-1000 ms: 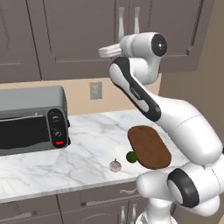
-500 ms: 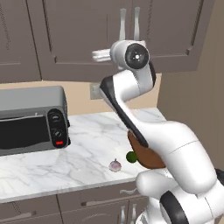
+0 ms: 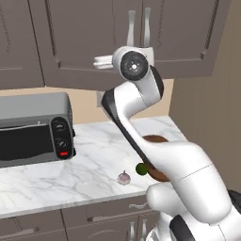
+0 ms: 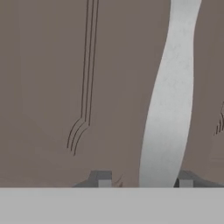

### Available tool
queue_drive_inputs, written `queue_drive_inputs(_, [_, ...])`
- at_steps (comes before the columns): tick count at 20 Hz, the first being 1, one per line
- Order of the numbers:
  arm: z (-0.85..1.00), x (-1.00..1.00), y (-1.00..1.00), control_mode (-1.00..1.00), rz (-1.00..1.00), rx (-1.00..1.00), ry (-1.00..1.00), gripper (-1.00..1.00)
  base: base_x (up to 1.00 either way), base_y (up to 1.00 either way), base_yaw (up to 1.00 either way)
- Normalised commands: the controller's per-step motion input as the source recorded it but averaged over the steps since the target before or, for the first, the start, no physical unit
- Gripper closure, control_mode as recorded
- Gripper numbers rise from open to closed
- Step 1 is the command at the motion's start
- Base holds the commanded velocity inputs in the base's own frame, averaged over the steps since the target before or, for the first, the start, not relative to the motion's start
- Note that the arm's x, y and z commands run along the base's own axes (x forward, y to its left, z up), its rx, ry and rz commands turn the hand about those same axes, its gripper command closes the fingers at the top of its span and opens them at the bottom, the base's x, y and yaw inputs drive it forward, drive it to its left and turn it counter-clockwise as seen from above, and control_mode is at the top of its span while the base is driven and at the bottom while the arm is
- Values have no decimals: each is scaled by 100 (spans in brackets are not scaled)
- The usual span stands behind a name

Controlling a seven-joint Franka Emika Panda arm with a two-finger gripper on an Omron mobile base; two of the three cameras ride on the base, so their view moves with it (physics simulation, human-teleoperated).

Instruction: Open the cabinet. Place the bowl and condiment on the counter. Then place the lime and garlic on the cutting board.

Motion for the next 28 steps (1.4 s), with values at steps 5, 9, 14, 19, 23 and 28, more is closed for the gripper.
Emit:
queue_drive_inputs(5, [-17, -33, 100, -100, -1, 0, 0, 100, 0, 0, 0])
queue_drive_inputs(9, [-20, -36, 100, -100, -7, -2, 0, 100, 0, 0, 0])
queue_drive_inputs(14, [-17, -37, 100, -100, -17, -3, 0, 100, 0, 0, 0])
queue_drive_inputs(19, [-12, -26, 100, -100, -11, -1, 0, 100, 0, 0, 0])
queue_drive_inputs(23, [-10, -18, 97, -100, -3, 0, 0, 100, 0, 0, 0])
queue_drive_inputs(28, [-4, -57, 28, -100, 0, 1, -4, -100, 0, 0, 0])
